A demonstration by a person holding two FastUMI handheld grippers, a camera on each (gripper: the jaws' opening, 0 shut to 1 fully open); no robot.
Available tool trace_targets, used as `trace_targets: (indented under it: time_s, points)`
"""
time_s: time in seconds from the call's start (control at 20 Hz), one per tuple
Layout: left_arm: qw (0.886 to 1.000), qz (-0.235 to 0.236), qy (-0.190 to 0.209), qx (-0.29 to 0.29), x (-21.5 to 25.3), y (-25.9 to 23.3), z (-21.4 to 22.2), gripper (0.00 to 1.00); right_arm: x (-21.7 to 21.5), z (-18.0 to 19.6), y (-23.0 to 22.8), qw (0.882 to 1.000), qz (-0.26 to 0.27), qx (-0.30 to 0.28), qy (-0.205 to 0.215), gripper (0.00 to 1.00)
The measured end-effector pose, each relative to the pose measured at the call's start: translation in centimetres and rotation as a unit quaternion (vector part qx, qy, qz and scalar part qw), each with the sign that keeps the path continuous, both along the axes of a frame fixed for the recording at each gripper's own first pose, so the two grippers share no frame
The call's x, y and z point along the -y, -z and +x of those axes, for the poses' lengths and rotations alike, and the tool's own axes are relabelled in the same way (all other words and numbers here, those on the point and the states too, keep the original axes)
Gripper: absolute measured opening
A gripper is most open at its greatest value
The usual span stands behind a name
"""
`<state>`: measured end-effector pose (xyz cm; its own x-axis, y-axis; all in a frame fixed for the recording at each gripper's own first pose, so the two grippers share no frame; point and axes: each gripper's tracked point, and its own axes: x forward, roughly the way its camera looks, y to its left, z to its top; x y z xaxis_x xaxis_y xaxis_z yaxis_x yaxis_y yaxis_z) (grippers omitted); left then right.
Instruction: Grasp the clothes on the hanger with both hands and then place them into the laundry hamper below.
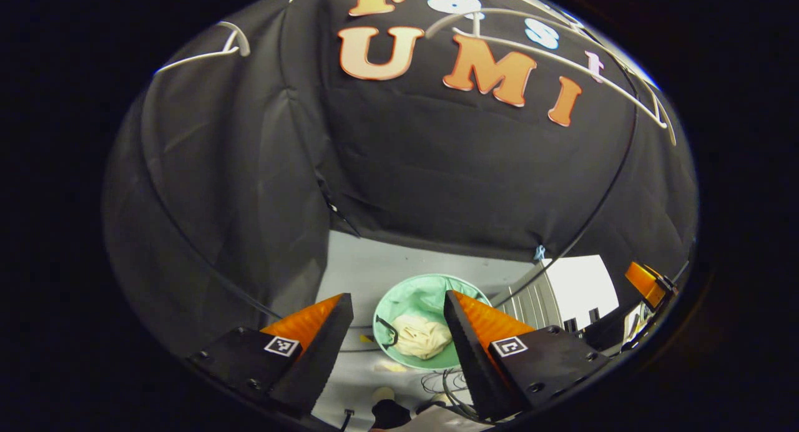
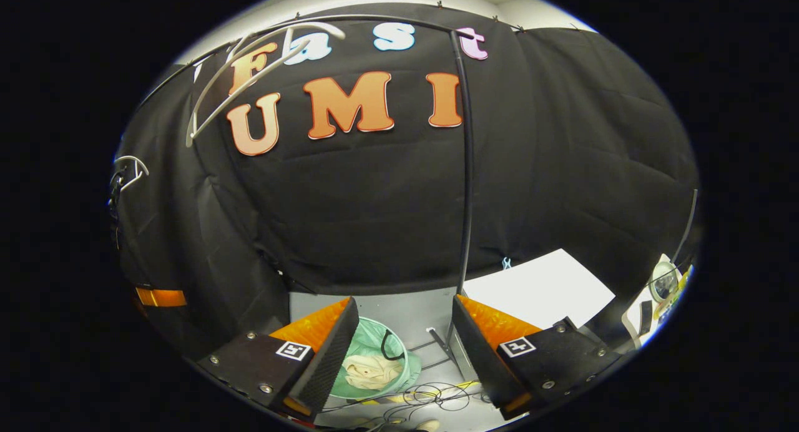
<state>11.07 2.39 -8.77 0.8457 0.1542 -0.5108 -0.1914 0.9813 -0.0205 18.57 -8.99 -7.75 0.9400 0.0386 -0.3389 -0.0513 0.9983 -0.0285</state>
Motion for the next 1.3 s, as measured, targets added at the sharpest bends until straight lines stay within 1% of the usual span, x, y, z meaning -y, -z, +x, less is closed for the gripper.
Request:
trace_targets:
  time_s: [0.05,0.1,0.2,0.3,0.35,0.4,0.5,0.7,0.75,0.8,0.85,0.9,0.95,1.1,1.3]
  points:
    - [1.000,0.002,-0.004,0.019,-0.1,-1.0,-0.2,1.00,0.3,-0.4,-0.6,1.000,0.002,0.008,-0.002,0.94]
    - [0.999,0.005,-0.007,0.039,-0.1,-1.8,-0.2,0.96,0.7,-0.6,-1.3,1.000,0.003,0.016,-0.001,0.94]
    - [0.997,0.017,-0.017,0.072,-0.1,-3.6,-0.6,0.96,1.8,-1.3,-2.3,1.000,0.005,0.020,0.005,0.94]
    - [0.990,0.043,-0.013,0.130,0.2,-7.2,-1.6,0.96,1.7,-1.8,-4.9,0.999,0.013,0.046,-0.008,0.94]
    - [0.986,0.059,-0.015,0.153,0.3,-8.9,-2.0,1.00,2.3,-2.2,-6.5,0.998,0.008,0.061,-0.008,0.94]
    - [0.983,0.072,-0.019,0.169,0.4,-10.4,-2.5,0.96,3.1,-2.5,-7.8,0.997,0.001,0.074,-0.005,0.94]
    - [0.977,0.086,-0.016,0.193,1.4,-12.5,-3.3,0.96,4.0,-3.1,-10.2,0.995,-0.005,0.103,-0.009,0.94]
    - [0.969,0.100,-0.012,0.228,3.8,-15.6,-4.0,0.96,4.8,-4.3,-13.5,0.988,-0.026,0.148,-0.028,0.94]
    - [0.966,0.105,-0.011,0.238,4.4,-16.4,-4.5,1.00,4.7,-4.9,-14.6,0.986,-0.029,0.159,-0.036,0.97]
    - [0.963,0.107,-0.012,0.246,4.9,-17.2,-4.8,0.95,4.9,-5.7,-15.4,0.985,-0.030,0.167,-0.044,0.94]
    - [0.961,0.109,-0.014,0.255,5.4,-18.0,-5.2,0.97,5.2,-6.1,-15.9,0.984,-0.031,0.171,-0.047,0.94]
    - [0.958,0.111,-0.016,0.265,5.9,-19.0,-5.6,0.97,5.5,-6.4,-16.6,0.983,-0.032,0.176,-0.050,0.94]
    - [0.954,0.112,-0.017,0.277,6.4,-20.0,-6.0,0.94,5.7,-6.5,-17.3,0.981,-0.032,0.183,-0.051,0.94]
    - [0.944,0.115,-0.026,0.308,7.1,-22.1,-7.2,0.94,6.8,-7.6,-18.8,0.979,-0.030,0.196,-0.051,0.94]
    - [0.941,0.113,-0.030,0.319,7.8,-22.5,-8.1,0.94,8.4,-8.7,-19.4,0.978,-0.033,0.202,-0.049,0.94]
